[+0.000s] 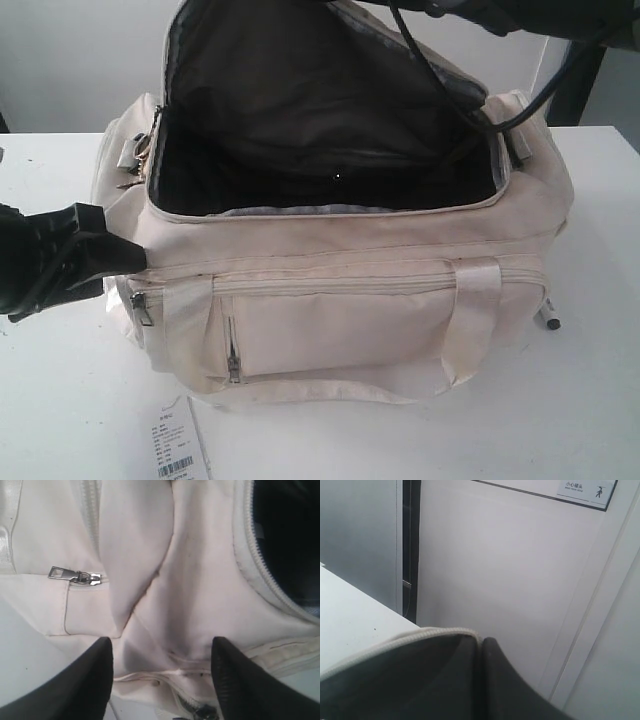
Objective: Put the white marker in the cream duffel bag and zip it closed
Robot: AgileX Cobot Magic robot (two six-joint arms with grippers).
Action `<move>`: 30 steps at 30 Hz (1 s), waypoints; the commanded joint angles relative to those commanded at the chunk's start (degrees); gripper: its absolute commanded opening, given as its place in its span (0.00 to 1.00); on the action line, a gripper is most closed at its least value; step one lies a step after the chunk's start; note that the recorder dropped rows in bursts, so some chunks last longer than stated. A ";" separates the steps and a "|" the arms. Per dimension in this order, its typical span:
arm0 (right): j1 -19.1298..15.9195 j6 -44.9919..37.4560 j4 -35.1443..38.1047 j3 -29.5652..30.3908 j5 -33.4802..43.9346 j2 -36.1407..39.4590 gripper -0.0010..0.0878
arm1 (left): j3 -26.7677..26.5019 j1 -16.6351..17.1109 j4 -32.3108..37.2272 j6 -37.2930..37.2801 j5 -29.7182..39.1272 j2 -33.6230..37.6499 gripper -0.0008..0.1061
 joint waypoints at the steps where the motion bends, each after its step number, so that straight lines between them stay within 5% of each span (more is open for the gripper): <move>1: 0.00 0.00 0.00 0.00 0.00 0.00 0.01 | 0.00 0.00 0.12 0.83 -0.47 -0.78 0.59; 12: 0.00 0.00 0.00 0.00 0.00 0.00 0.01 | -1.63 0.00 8.55 24.66 -7.60 -11.07 0.59; 21: 0.00 0.00 0.00 0.00 0.00 0.00 0.01 | -6.20 -0.26 8.31 25.96 -13.70 -11.53 0.59; 30: 0.00 0.00 0.00 0.00 0.00 0.00 0.01 | -17.18 -8.99 8.31 45.69 -11.89 -2.70 0.59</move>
